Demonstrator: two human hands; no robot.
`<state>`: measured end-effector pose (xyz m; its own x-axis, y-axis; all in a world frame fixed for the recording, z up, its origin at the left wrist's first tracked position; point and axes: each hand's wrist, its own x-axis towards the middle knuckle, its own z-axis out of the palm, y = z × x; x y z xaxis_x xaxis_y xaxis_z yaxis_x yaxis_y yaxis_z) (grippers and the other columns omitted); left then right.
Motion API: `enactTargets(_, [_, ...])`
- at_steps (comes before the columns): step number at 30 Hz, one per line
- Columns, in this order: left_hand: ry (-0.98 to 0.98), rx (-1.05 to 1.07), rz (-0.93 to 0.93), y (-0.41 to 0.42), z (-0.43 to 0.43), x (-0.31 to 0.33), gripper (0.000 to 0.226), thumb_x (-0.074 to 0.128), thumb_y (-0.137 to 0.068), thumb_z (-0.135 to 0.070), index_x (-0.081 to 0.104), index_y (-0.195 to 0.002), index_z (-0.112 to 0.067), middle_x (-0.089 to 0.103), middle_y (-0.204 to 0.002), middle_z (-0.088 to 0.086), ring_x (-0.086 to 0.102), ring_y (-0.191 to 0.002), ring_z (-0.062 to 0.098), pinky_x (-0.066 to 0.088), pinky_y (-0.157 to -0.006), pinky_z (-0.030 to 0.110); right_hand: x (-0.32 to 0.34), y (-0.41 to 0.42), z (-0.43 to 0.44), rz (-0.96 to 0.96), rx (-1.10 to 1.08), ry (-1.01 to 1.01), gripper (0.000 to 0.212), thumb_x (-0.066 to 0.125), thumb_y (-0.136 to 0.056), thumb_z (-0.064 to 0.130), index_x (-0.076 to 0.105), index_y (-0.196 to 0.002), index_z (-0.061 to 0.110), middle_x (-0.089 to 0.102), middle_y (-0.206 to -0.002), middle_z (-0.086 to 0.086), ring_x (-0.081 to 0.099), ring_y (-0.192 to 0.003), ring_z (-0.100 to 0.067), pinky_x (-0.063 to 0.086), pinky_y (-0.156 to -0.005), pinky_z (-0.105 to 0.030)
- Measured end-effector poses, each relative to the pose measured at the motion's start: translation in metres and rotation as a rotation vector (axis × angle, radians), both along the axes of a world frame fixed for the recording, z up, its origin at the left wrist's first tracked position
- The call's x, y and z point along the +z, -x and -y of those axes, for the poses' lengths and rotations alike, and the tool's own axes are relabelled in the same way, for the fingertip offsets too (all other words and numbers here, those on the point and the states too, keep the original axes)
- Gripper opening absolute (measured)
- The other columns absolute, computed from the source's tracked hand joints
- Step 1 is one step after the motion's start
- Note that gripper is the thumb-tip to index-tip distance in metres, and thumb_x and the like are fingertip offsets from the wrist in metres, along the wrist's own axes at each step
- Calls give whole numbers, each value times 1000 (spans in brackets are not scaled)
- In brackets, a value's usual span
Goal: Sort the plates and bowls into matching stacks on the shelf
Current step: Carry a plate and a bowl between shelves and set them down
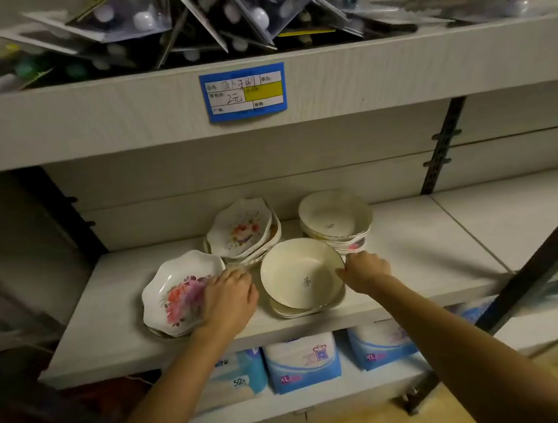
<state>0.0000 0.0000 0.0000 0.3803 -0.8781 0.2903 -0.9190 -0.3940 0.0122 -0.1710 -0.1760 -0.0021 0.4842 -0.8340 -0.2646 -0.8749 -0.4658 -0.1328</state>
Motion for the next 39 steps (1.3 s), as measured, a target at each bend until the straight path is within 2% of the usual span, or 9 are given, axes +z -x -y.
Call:
enactTargets(3, [-59, 35, -130, 4, 2, -1, 25, 45, -90, -25, 67, -90, -12, 70, -94, 6, 65, -87, 22, 45, -66, 30, -5, -2, 2, 25, -41, -137, 37, 39, -95, 37, 60, -112, 12, 63, -115, -10, 59, -105, -27, 46, -89, -35])
enactTargets(6, [-187, 112, -195, 9, 3, 2, 27, 40, -92, -27, 64, -93, -13, 69, -95, 5, 61, -78, 20, 42, -63, 29, -5, -4, 7, 61, -41, -201, 34, 38, -95, 30, 60, -110, 8, 63, -113, -13, 59, -100, -28, 46, -85, -34])
enactTargets(12, [-237, 174, -495, 14, 9, -7, 36, 43, -90, -21, 37, -55, -15, 45, -58, 0, 52, -68, 24, 36, -61, 29, 16, 24, 13, 145, 2, -119, 25, 37, -95, 24, 54, -83, 11, 63, -99, -17, 50, -80, -27, 38, -70, -30])
enactTargets(16, [-365, 253, -627, 26, 23, -11, 40, 35, -92, -37, 58, -83, -6, 67, -86, 15, 62, -74, 30, 54, -75, 36, 19, 62, 19, 279, -97, -123, 30, 42, -91, 21, 62, -76, 4, 66, -87, -18, 58, -81, -34, 40, -66, -32])
enactTargets(19, [-389, 297, -626, 33, 30, -19, 46, 37, -92, -42, 61, -101, -4, 69, -104, 18, 66, -92, 33, 50, -78, 34, 20, 85, 19, 334, -142, -122, 33, 44, -91, 22, 65, -75, 2, 67, -81, -17, 61, -79, -34, 44, -66, -35])
enactTargets(24, [-381, 318, -586, 32, 37, -23, 35, 43, -92, -27, 58, -110, 0, 62, -119, 19, 59, -107, 32, 43, -77, 32, 18, 106, 16, 335, -164, -90, 35, 42, -94, 25, 65, -77, 4, 68, -81, -13, 61, -76, -29, 49, -72, -39])
enactTargets(29, [-344, 296, -604, 24, 39, -11, 32, 45, -87, -23, 61, -96, 3, 65, -107, 20, 61, -98, 34, 48, -78, 35, 18, 115, 15, 339, -189, -73, 36, 43, -96, 23, 51, -61, 17, 52, -61, 0, 49, -59, -14, 37, -54, -25])
enactTargets(34, [-235, 230, -771, 19, 38, 0, 34, 46, -85, -21, 47, -53, -11, 59, -63, 12, 66, -76, 35, 50, -72, 37, 18, 126, 13, 376, -232, -85, 37, 42, -97, 22, 47, -60, 18, 48, -59, 2, 45, -57, -10, 33, -52, -20])
enactTargets(39, [-119, 173, -824, 24, 32, 14, 33, 47, -89, -18, 60, -69, 5, 55, -55, 8, 53, -54, 20, 37, -56, 29, 19, 151, 2, 453, -357, -102, 33, 43, -97, 24, 53, -66, 16, 52, -63, 0, 51, -60, -13, 40, -56, -20])
